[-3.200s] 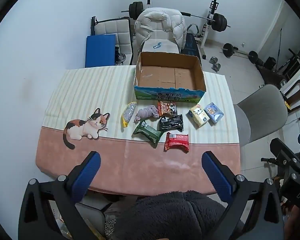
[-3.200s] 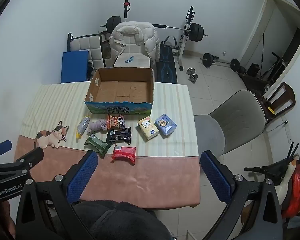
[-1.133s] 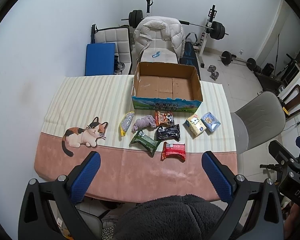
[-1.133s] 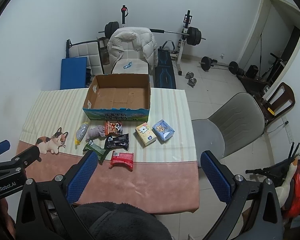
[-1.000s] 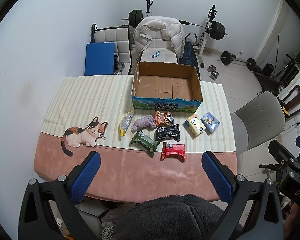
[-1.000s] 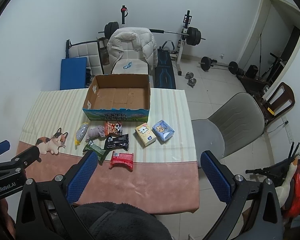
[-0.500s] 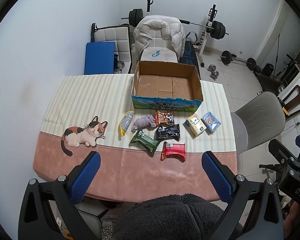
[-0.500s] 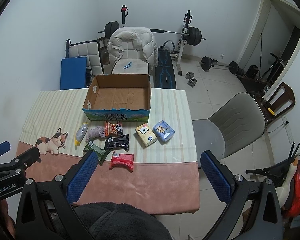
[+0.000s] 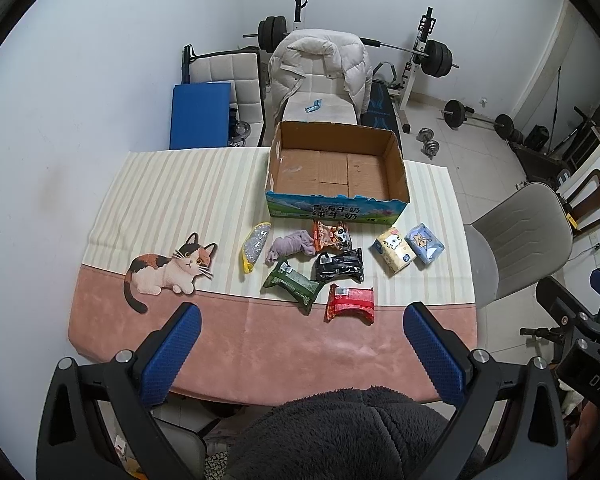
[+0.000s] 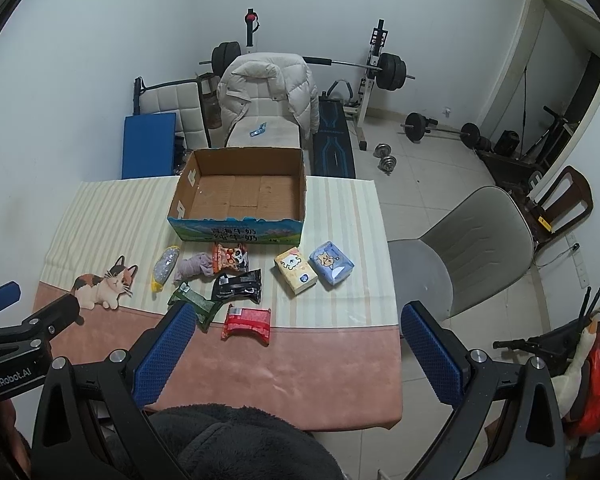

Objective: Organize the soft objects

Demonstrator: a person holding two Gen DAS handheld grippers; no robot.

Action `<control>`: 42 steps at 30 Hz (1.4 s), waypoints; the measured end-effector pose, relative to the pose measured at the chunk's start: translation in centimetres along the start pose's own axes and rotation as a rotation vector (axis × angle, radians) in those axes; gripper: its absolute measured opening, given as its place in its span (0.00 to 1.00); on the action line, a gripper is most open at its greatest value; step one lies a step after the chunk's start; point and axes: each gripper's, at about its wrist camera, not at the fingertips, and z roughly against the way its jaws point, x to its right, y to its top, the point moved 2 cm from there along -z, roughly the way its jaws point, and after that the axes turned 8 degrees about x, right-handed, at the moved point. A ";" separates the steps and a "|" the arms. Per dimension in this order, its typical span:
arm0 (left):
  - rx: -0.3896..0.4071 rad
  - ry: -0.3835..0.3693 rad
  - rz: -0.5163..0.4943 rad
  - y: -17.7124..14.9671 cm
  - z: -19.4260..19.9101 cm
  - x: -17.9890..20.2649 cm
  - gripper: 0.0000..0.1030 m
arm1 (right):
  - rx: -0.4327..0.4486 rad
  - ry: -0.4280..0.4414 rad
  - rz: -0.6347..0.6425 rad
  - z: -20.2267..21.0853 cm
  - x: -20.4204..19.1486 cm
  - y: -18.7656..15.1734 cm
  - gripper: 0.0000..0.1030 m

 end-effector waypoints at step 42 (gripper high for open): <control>-0.662 -0.138 0.803 -11.1 -39.8 -9.4 0.65 | -0.610 0.484 1.175 -48.6 -19.6 -13.0 0.68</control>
